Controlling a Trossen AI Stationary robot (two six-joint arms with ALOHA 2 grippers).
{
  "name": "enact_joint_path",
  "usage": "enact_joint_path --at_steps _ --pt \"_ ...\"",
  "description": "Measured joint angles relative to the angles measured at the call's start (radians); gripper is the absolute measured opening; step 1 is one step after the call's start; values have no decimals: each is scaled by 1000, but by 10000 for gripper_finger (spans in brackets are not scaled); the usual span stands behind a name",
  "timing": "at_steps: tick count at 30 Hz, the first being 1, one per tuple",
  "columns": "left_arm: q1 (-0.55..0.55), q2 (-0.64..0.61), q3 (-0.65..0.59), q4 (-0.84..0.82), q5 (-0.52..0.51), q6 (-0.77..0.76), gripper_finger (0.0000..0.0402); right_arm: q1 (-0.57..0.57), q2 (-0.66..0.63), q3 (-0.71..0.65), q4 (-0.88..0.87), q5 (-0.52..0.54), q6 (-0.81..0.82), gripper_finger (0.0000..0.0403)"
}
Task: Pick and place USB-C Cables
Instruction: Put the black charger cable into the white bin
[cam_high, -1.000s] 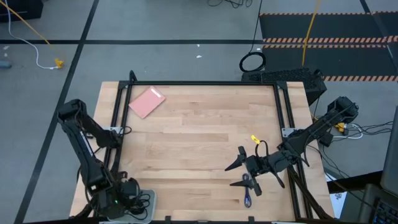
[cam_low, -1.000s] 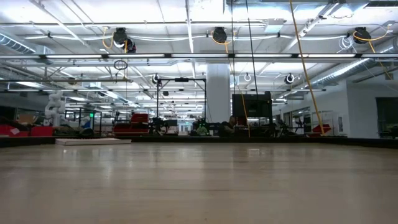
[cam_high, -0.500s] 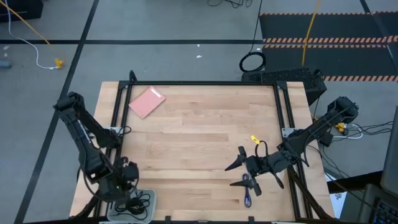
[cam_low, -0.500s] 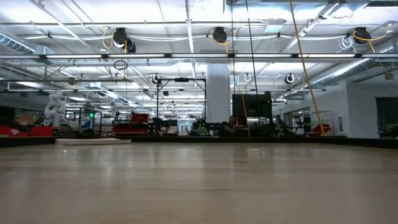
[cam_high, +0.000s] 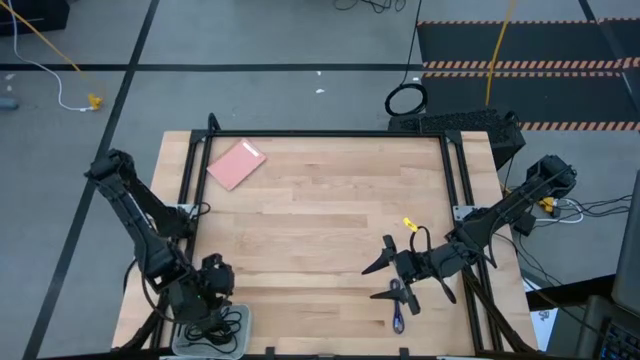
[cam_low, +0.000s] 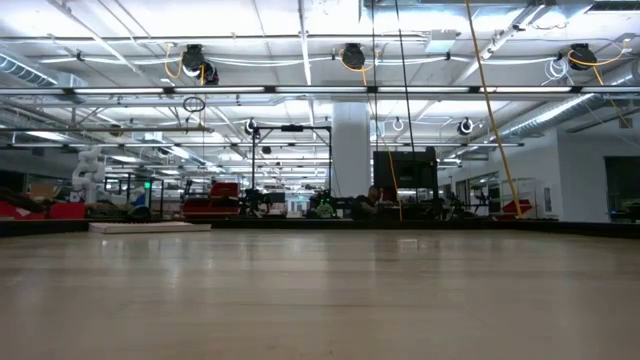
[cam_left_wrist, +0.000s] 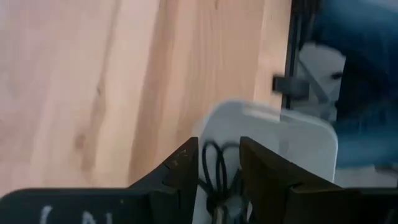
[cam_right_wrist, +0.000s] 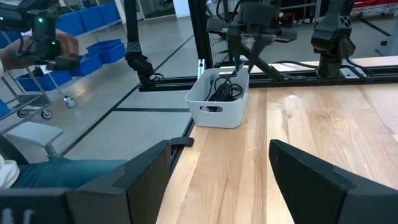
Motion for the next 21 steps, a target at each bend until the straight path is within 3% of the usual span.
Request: enact_joint_path --at_steps 5,11,21 --pt "-50 48 0 -10 62 -44 70 0 0 0 -1 0 0 267" --pt "-121 84 0 -13 67 -141 15 0 0 -25 27 0 5 267" --pt "-188 188 0 -15 102 -240 47 -2 0 -53 83 0 27 267"
